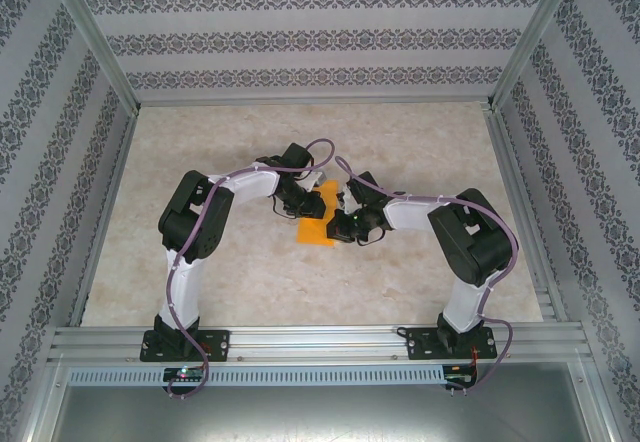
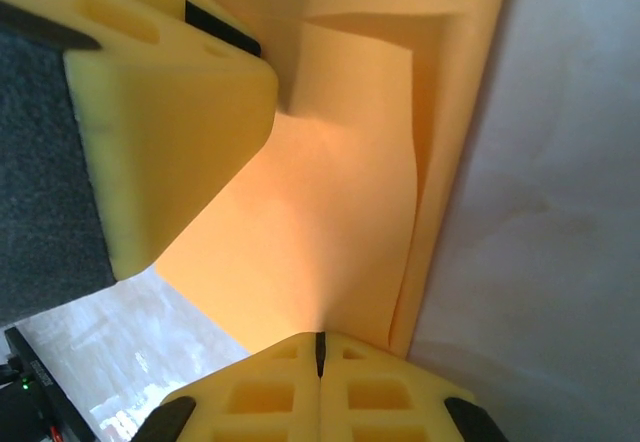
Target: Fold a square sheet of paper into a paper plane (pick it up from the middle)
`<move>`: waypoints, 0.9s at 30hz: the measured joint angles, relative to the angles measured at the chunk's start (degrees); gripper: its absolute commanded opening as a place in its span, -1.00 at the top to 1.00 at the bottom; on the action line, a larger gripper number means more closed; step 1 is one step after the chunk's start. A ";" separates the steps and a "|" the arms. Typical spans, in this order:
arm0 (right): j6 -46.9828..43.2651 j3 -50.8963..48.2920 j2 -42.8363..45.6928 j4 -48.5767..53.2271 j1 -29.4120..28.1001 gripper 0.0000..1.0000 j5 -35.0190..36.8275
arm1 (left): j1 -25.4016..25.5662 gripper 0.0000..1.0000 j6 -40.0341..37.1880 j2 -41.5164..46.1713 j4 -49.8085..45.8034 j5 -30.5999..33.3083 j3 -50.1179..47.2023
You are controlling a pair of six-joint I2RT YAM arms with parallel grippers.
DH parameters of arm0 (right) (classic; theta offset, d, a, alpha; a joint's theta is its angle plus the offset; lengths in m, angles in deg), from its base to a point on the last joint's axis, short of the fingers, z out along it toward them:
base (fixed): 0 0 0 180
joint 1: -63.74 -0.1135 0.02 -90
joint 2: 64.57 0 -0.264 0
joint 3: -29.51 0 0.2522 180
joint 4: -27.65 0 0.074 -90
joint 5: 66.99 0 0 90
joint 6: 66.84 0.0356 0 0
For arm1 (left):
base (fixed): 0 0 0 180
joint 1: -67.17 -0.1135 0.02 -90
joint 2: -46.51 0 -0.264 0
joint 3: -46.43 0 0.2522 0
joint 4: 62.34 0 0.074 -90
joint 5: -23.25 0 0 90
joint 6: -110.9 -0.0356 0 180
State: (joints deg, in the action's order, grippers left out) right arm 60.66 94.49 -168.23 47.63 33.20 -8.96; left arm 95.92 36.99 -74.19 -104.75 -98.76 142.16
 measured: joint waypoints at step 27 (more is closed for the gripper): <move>4.57 -1.27 5.92 -3.17 -0.85 0.93 -2.62 | -0.39 0.55 -1.14 -0.22 0.17 -1.14 -0.09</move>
State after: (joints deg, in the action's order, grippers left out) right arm 65.23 93.22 -162.30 44.46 32.35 -11.58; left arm 95.53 35.86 -74.41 -104.57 -99.89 142.08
